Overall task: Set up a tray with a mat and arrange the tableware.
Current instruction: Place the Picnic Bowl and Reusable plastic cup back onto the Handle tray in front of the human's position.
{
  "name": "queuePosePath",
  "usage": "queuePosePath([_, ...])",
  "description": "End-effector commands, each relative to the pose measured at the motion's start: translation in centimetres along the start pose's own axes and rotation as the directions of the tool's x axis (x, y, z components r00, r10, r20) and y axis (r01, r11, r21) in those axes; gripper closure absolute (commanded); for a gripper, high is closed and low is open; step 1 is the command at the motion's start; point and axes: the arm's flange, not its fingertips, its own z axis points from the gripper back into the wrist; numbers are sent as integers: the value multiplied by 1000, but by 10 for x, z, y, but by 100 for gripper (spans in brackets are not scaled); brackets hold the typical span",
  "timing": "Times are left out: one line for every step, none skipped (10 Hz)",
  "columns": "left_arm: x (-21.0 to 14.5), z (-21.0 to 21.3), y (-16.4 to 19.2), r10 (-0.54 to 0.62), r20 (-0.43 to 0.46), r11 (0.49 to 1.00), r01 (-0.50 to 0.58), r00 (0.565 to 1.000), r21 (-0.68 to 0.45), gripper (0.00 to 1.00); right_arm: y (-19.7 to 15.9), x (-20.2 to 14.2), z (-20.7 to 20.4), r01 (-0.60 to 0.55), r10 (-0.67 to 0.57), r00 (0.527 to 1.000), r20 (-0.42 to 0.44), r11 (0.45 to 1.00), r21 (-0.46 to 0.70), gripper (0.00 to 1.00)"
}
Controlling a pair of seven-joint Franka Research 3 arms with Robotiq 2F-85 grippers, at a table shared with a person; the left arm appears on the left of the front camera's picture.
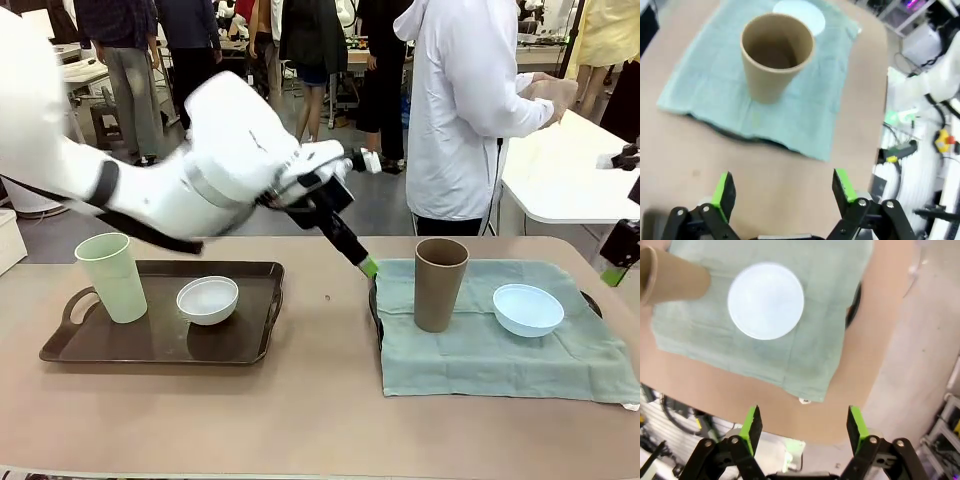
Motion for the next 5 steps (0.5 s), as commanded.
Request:
queuePosePath([30,48,-25,171,-143,982,-180,975,-51,0,11,-1,24,15,-15,1000,-8,997,-79,13])
queuePosePath([38,71,-45,209,-199,978,-205,957,43,0,21,-5,39,5,-4,1000,13,996,-95,13])
queuePosePath([44,84,-57,218,-236,972,-188,947,142,0,24,-7,47,-16,21,998,51,995,-100,13])
queuePosePath([15,59,-38,166,-149,986,-160,975,48,0,11,-3,33,-2,3,1000,18,998,-58,13])
queuePosePath([15,59,-38,166,-149,986,-160,975,48,0,11,-3,33,-2,3,1000,18,998,-58,13])
